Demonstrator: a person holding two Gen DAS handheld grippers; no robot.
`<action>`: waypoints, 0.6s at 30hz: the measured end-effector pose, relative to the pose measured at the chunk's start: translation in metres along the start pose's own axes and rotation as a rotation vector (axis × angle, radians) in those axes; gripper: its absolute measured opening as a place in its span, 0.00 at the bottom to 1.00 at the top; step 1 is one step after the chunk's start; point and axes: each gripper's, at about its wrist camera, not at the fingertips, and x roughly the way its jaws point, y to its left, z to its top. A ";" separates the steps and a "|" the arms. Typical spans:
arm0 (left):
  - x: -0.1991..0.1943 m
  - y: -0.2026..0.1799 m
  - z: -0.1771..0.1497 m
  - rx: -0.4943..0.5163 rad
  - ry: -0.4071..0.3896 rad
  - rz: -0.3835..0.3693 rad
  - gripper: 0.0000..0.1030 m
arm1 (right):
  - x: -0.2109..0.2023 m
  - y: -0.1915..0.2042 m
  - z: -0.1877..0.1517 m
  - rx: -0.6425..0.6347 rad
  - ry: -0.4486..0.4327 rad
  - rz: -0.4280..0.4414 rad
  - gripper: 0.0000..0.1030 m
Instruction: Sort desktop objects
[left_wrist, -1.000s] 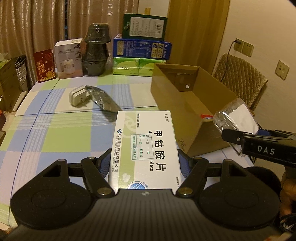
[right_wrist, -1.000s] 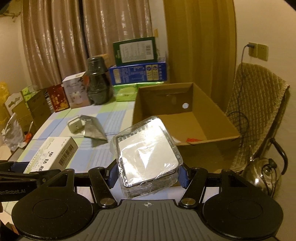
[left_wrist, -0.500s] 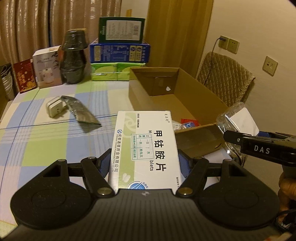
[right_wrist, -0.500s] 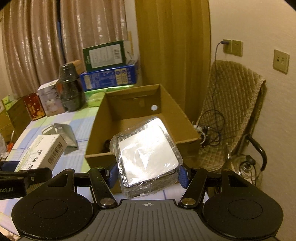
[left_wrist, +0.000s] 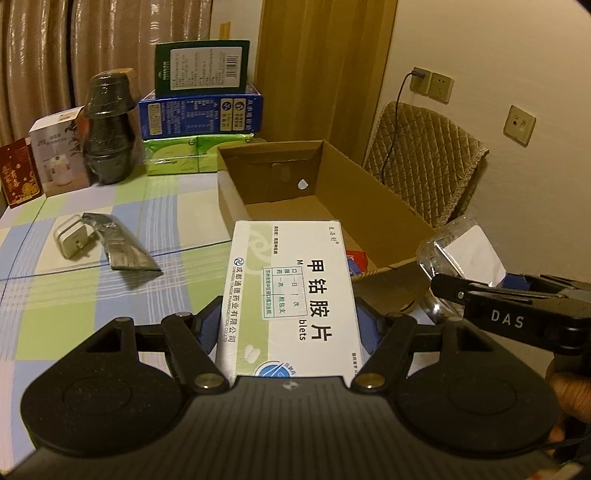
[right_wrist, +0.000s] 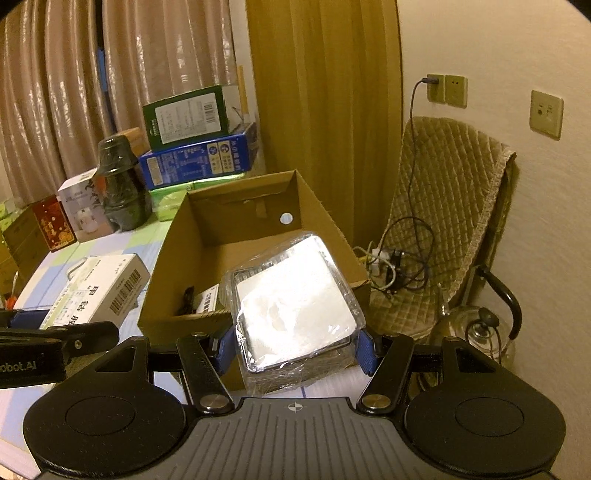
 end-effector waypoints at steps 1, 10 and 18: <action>0.002 -0.001 0.001 0.002 0.001 -0.001 0.65 | 0.001 0.000 0.002 -0.002 -0.003 0.001 0.58; 0.016 -0.012 0.018 0.014 -0.006 -0.010 0.65 | 0.010 -0.003 0.019 -0.023 -0.027 0.000 0.58; 0.032 -0.020 0.036 0.006 -0.013 -0.018 0.65 | 0.021 -0.004 0.036 -0.053 -0.041 0.007 0.58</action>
